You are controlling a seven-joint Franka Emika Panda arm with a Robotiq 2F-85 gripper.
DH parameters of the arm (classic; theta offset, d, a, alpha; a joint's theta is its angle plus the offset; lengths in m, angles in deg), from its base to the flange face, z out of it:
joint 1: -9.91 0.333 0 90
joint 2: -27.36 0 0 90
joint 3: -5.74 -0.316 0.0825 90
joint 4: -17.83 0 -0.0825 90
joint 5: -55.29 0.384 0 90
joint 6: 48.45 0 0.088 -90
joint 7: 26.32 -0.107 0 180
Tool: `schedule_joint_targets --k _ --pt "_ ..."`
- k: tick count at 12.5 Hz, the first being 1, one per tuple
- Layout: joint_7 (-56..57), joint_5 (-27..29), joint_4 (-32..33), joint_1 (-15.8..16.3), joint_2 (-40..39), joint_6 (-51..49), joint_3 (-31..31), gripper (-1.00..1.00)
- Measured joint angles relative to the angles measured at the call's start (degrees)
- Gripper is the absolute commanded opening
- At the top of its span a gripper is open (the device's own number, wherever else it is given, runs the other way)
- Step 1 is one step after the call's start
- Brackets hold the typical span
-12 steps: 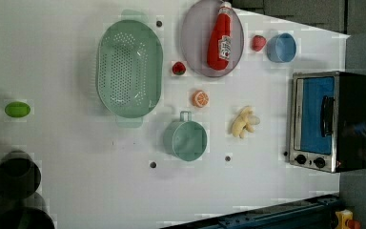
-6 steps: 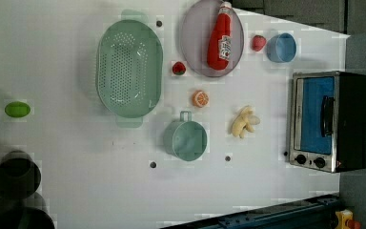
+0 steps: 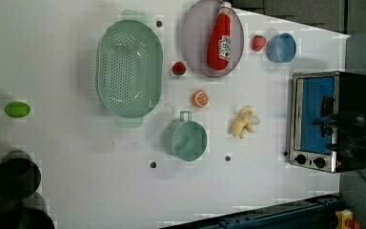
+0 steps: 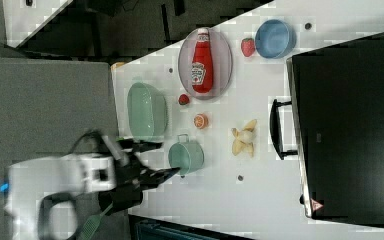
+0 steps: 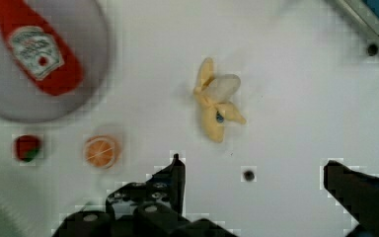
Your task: Pick banana from table and place on oven.
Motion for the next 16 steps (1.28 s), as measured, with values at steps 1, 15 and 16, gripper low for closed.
schedule_joint_targets --k 1,15,16 --pt "0.0 -0.2 1.5 -0.1 -3.7 2.7 -0.2 1.00" --pt "-0.3 0.1 3.7 -0.4 -32.5 33.7 -0.2 1.00" --pt "-0.3 0.1 4.9 -0.3 -34.7 35.4 -0.3 1.00"
